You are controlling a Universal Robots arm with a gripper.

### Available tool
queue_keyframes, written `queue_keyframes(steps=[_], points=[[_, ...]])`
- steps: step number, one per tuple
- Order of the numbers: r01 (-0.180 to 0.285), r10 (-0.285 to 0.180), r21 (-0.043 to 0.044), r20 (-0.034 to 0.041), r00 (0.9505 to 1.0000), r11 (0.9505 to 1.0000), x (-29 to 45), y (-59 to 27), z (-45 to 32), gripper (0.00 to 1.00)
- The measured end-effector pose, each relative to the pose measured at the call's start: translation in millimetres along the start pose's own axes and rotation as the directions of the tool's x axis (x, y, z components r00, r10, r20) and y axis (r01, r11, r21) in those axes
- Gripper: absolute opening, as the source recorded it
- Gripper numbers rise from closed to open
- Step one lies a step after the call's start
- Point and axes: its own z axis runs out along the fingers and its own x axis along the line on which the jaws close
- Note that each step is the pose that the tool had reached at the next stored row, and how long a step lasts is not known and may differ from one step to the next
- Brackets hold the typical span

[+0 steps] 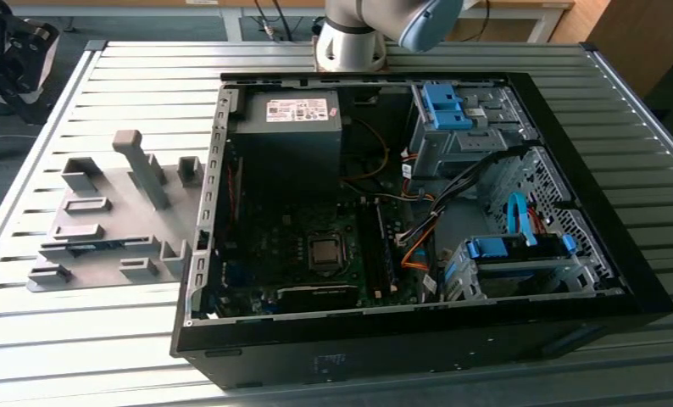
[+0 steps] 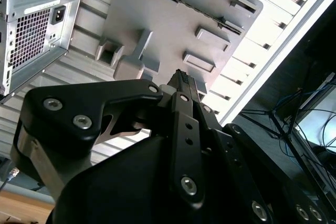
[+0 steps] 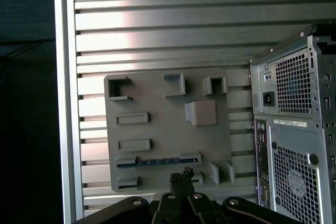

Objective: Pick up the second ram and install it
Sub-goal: 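Reach for the second ram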

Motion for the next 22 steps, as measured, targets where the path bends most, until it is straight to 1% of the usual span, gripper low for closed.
queue_keyframes(steps=[4,11,14,18,19,20,22], points=[[0.0,0.0,0.0,0.0001,1.0,1.0,1.5,-0.5,0.0,0.11],[0.0,0.0,0.0,0.0,1.0,1.0,13.3,-2.1,0.0,0.11],[0.0,0.0,0.0,0.0,1.0,1.0,16.6,-7.9,0.1,0.11],[0.0,0.0,0.0,-0.0009,1.0,1.0,16.2,-22.4,0.9,0.11],[0.0,0.0,0.0001,-0.0028,1.0,1.0,15.8,-25.5,1.5,0.11],[0.0,0.0,0.0003,-0.0058,1.0,1.0,14.9,-26.8,2.4,0.11],[-0.001,0.001,0.001,-0.0118,0.9999,1.0,11.3,-27.0,4.3,0.11]])
